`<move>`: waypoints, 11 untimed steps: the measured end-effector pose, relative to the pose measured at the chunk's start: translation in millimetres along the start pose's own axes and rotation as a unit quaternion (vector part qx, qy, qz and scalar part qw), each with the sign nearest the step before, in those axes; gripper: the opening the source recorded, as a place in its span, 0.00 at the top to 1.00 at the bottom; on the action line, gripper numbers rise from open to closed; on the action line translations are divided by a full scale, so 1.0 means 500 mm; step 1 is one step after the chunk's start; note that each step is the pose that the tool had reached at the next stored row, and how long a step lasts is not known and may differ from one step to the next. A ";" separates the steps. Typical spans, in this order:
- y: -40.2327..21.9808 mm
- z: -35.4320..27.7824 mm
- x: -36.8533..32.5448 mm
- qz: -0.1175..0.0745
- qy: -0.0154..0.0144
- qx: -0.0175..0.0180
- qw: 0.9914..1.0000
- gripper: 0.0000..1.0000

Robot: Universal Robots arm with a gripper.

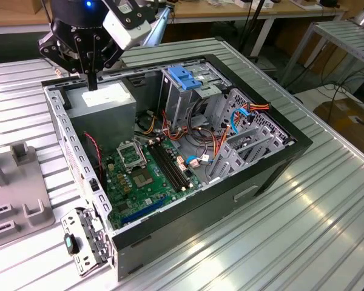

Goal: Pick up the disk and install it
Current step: 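Reach for the disk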

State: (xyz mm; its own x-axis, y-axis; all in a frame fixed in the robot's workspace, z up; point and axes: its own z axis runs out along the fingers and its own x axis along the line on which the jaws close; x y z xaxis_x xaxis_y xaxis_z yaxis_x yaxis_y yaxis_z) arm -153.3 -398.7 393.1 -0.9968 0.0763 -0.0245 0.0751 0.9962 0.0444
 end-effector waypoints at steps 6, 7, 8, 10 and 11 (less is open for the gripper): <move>-0.001 0.000 0.008 0.000 0.000 0.000 1.000 0.89; -0.001 0.000 0.009 0.000 0.000 0.000 1.000 0.89; -0.001 0.000 0.010 0.000 0.000 0.000 1.000 0.89; -0.001 0.000 0.012 0.000 0.000 0.000 1.000 0.89; -0.001 0.000 0.013 0.000 0.000 0.000 1.000 0.89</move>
State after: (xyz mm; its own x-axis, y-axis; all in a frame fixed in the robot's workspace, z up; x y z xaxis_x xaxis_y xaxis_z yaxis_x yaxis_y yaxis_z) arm -159.7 -398.7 393.2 -0.9968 0.0762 -0.0244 0.0751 0.9962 0.0443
